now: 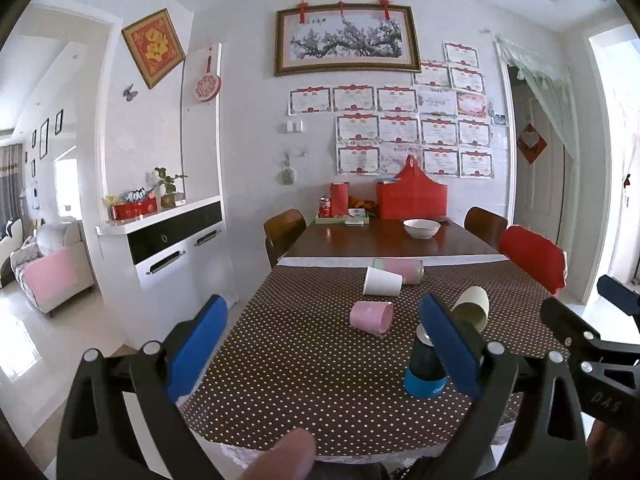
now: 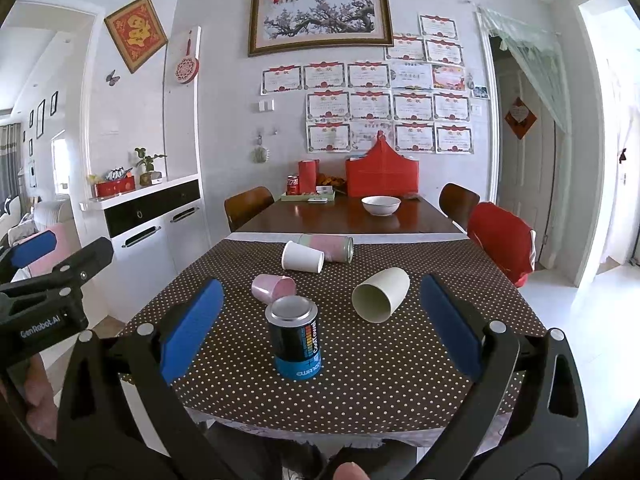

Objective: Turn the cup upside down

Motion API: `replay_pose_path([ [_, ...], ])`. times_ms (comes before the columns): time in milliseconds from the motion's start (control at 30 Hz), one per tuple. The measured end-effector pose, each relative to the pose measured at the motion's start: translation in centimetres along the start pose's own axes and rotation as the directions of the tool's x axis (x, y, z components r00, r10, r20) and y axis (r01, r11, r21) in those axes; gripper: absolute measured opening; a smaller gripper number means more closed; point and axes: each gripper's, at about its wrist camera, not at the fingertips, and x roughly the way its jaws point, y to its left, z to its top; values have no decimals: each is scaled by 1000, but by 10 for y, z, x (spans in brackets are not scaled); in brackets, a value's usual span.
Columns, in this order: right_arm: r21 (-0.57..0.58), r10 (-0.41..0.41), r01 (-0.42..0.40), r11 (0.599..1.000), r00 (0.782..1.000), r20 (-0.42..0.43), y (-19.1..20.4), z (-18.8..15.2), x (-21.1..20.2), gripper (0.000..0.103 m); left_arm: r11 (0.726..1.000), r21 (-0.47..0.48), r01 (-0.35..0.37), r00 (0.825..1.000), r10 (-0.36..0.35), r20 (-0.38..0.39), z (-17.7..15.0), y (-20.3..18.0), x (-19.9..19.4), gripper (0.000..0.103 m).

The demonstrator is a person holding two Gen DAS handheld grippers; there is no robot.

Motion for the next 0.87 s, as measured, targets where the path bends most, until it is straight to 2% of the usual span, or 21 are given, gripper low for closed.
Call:
replay_pose_path([
  [467, 2, 8, -8, 1000, 1000, -14, 1, 0, -1, 97, 1000, 5, 3, 1000, -3, 28, -1, 1, -4, 95],
  [867, 3, 10, -10, 1000, 1000, -16, 1, -1, 0, 97, 1000, -6, 13, 1000, -13, 3, -3, 4, 0, 95],
])
